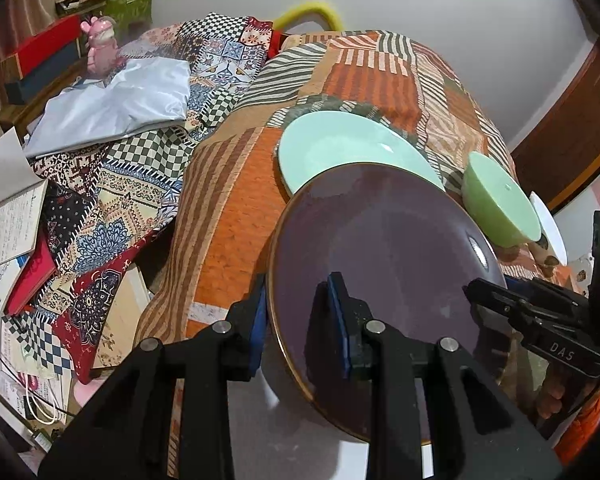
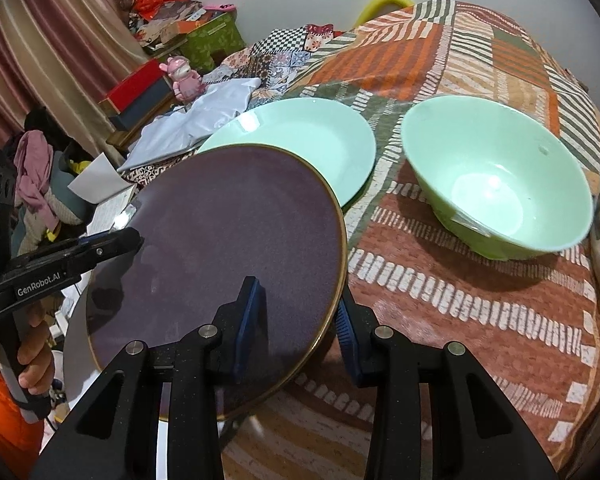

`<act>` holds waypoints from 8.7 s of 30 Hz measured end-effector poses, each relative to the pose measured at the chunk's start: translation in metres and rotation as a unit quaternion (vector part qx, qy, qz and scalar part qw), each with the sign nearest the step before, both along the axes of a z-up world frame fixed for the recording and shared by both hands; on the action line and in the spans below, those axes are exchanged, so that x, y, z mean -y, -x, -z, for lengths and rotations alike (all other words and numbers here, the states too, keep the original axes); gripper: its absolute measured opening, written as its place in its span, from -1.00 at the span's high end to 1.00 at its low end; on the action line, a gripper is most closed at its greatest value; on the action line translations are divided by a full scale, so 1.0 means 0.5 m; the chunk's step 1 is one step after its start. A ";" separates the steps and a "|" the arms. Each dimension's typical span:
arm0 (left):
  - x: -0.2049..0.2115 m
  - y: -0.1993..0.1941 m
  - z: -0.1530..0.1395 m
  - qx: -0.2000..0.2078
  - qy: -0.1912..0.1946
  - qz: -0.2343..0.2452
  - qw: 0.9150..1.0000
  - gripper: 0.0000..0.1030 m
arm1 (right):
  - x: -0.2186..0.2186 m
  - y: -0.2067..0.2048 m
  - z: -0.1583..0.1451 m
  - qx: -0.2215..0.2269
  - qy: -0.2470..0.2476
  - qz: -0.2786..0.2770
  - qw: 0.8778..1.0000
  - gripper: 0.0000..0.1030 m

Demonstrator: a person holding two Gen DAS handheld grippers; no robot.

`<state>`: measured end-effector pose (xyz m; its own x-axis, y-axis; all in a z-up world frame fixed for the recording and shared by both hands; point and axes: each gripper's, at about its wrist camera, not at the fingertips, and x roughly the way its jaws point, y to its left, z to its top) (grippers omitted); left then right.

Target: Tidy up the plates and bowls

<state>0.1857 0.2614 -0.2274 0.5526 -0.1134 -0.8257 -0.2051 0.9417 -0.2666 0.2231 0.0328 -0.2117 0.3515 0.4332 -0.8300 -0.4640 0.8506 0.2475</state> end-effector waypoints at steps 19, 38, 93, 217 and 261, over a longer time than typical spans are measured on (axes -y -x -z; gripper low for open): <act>0.083 0.071 -0.084 0.037 -0.005 0.014 0.999 0.44 | 0.069 0.064 -0.076 0.045 -0.010 0.016 0.999 0.35; 0.196 0.140 -0.150 0.068 0.006 0.040 0.997 0.44 | 0.182 0.144 -0.125 0.073 -0.025 0.052 0.996 0.35; 0.362 0.064 0.014 -0.020 0.006 0.104 0.994 0.44 | 0.332 0.186 -0.009 0.006 -0.020 0.174 0.985 0.36; 0.003 0.266 -0.002 0.003 -0.013 -0.050 0.999 0.43 | -0.063 0.127 0.006 -0.019 0.034 -0.076 0.996 0.47; 0.267 0.224 -0.141 0.071 -0.044 0.041 0.996 0.42 | 0.213 0.182 -0.118 0.070 -0.007 0.024 0.997 0.49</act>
<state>0.0734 0.1279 -0.1567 0.6557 -0.0934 -0.7492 -0.0925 0.9749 -0.2024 0.1321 -0.0735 -0.1528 0.4832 0.4249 -0.7655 -0.4536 0.8693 0.1961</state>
